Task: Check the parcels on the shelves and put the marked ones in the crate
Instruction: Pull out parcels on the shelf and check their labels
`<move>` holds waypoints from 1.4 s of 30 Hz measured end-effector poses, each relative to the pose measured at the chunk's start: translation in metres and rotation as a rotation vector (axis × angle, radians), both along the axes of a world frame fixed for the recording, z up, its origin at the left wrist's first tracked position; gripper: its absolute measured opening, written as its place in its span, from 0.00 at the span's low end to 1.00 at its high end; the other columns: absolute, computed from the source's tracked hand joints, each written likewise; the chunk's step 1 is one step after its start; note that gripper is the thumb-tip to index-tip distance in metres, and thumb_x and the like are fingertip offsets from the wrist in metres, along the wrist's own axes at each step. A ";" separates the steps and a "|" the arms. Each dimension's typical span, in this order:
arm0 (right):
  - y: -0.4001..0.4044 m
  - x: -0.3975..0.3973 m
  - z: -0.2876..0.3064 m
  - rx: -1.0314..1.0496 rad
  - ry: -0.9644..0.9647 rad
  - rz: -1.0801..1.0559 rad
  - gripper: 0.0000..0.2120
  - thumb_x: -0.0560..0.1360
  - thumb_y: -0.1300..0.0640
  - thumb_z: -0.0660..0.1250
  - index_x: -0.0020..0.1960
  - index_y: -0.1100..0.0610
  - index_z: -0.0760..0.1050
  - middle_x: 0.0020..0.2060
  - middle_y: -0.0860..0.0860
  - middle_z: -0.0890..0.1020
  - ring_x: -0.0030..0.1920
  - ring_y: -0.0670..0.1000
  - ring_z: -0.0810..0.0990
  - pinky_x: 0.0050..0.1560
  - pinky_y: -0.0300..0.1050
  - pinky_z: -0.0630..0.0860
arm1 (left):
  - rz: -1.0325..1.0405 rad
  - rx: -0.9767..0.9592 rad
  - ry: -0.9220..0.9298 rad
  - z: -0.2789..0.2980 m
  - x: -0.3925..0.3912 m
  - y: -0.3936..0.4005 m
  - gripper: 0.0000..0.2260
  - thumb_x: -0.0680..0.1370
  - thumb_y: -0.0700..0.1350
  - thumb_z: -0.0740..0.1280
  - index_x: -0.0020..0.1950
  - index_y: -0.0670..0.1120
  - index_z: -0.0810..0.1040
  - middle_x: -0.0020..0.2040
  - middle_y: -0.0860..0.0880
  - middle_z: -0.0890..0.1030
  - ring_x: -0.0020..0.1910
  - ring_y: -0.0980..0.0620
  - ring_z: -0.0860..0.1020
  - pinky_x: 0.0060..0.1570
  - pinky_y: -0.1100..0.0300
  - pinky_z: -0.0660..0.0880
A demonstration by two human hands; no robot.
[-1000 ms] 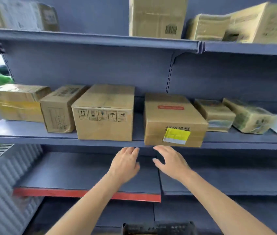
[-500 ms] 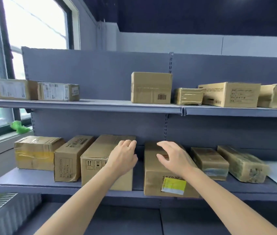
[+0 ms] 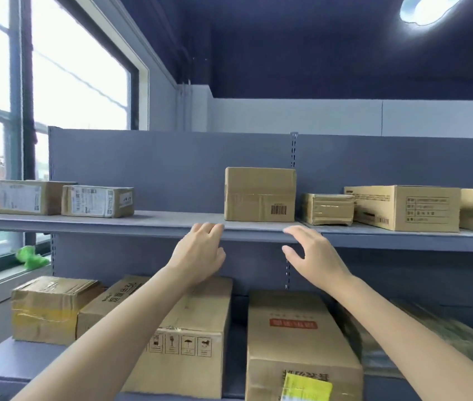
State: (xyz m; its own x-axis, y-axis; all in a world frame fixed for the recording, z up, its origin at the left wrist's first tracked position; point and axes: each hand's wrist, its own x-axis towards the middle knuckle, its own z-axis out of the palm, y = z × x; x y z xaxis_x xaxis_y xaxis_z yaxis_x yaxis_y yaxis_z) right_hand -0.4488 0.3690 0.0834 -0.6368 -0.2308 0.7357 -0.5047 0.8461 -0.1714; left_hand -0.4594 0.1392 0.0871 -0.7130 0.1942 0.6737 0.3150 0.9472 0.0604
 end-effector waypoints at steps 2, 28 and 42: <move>-0.001 -0.011 0.007 -0.007 0.014 0.008 0.19 0.77 0.56 0.61 0.68 0.56 0.68 0.67 0.51 0.72 0.68 0.50 0.68 0.65 0.42 0.64 | -0.013 0.039 0.032 0.008 -0.007 -0.003 0.20 0.76 0.42 0.59 0.68 0.41 0.66 0.65 0.44 0.72 0.65 0.44 0.67 0.59 0.51 0.71; 0.011 -0.170 0.122 -0.032 0.039 -0.273 0.17 0.77 0.55 0.60 0.65 0.59 0.69 0.65 0.54 0.72 0.63 0.54 0.71 0.57 0.46 0.70 | -0.043 0.087 -0.026 0.118 -0.179 0.012 0.20 0.76 0.43 0.60 0.68 0.43 0.64 0.64 0.42 0.67 0.62 0.41 0.65 0.52 0.49 0.72; -0.004 -0.216 0.129 -0.661 -0.037 -0.187 0.17 0.79 0.52 0.54 0.49 0.66 0.71 0.40 0.57 0.75 0.38 0.55 0.74 0.37 0.47 0.69 | -0.156 0.327 -0.030 0.127 -0.206 0.029 0.16 0.80 0.49 0.56 0.61 0.39 0.68 0.59 0.39 0.71 0.54 0.42 0.70 0.51 0.56 0.67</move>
State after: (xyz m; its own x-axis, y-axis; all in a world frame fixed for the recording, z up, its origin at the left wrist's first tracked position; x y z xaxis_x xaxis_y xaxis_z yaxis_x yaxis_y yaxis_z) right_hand -0.6653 0.3653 0.2128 -0.6497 0.3754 0.6610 -0.3440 0.6303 -0.6960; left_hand -0.6659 0.1680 0.2145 -0.7125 0.0801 0.6971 0.4476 0.8170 0.3635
